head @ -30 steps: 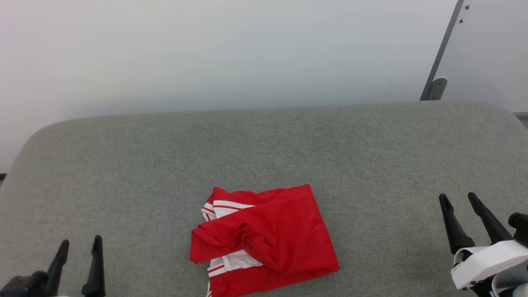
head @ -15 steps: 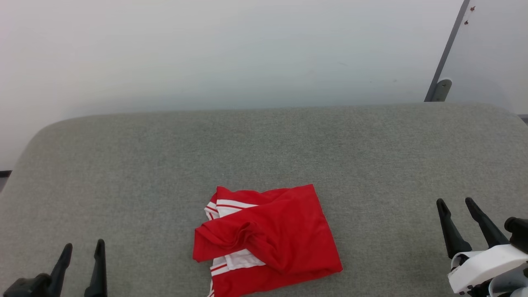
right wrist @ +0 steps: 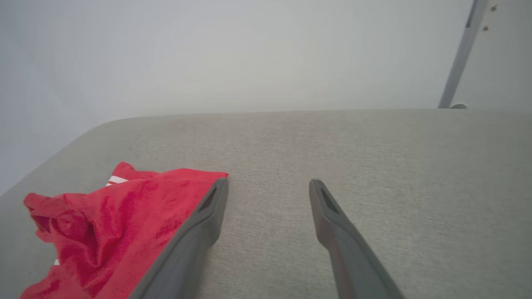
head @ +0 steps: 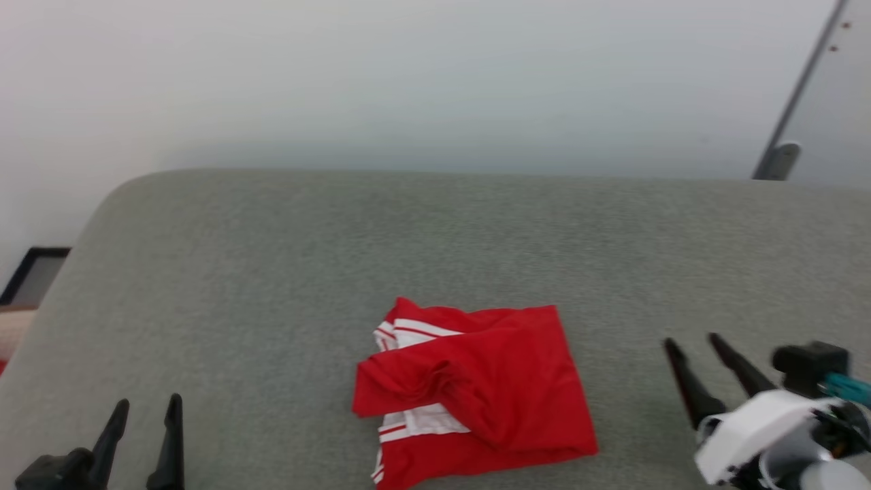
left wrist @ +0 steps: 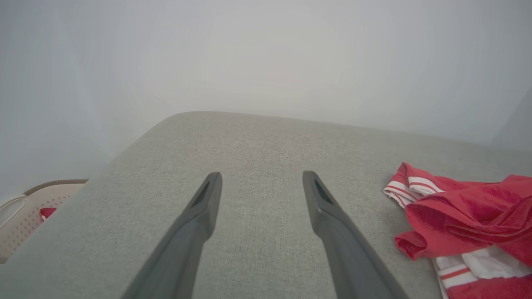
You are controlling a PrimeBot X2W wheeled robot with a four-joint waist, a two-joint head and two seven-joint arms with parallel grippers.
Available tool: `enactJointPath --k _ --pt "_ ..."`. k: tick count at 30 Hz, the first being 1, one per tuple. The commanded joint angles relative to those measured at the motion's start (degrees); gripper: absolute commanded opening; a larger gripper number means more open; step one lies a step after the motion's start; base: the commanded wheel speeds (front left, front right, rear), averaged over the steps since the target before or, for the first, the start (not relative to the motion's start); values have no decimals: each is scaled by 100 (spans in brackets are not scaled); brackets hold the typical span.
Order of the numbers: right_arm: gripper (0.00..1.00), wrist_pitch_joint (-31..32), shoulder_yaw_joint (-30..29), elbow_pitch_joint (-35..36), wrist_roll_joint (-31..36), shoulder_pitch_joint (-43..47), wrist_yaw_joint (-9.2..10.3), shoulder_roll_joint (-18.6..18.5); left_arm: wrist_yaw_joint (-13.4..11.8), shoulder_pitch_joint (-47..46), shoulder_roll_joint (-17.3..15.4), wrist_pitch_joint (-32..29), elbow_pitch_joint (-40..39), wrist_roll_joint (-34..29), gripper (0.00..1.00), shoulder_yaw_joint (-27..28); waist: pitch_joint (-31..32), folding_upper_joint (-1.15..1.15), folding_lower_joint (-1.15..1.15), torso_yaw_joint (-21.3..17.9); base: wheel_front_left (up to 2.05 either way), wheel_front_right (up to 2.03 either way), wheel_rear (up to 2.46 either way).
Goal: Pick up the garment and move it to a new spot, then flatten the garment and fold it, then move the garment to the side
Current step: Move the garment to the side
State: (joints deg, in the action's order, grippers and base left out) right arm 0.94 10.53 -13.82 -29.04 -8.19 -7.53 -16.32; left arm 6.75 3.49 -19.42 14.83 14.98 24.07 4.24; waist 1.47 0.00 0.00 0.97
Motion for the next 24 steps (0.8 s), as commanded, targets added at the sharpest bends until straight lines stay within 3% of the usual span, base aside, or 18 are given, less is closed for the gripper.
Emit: enactJointPath --k 1,8,17,24 --pt "100 139 109 -13 -106 -96 10 38 -6 -23 1 -2 -2 -3 100 -23 -59 0 0 247 0 0 0" --pt "100 1005 468 -217 -311 -466 10 5 3 -81 91 -12 22 45 100 -179 -257 0 0 757 0 0 0" --pt "100 2340 322 -695 -241 -842 10 -71 30 -256 215 12 168 118 100 -357 -577 0 0 1261 0 0 0" --pt "100 2983 196 -975 -212 -1065 10 -38 42 -469 308 20 300 150 100 -498 -834 0 0 1483 0 0 0"
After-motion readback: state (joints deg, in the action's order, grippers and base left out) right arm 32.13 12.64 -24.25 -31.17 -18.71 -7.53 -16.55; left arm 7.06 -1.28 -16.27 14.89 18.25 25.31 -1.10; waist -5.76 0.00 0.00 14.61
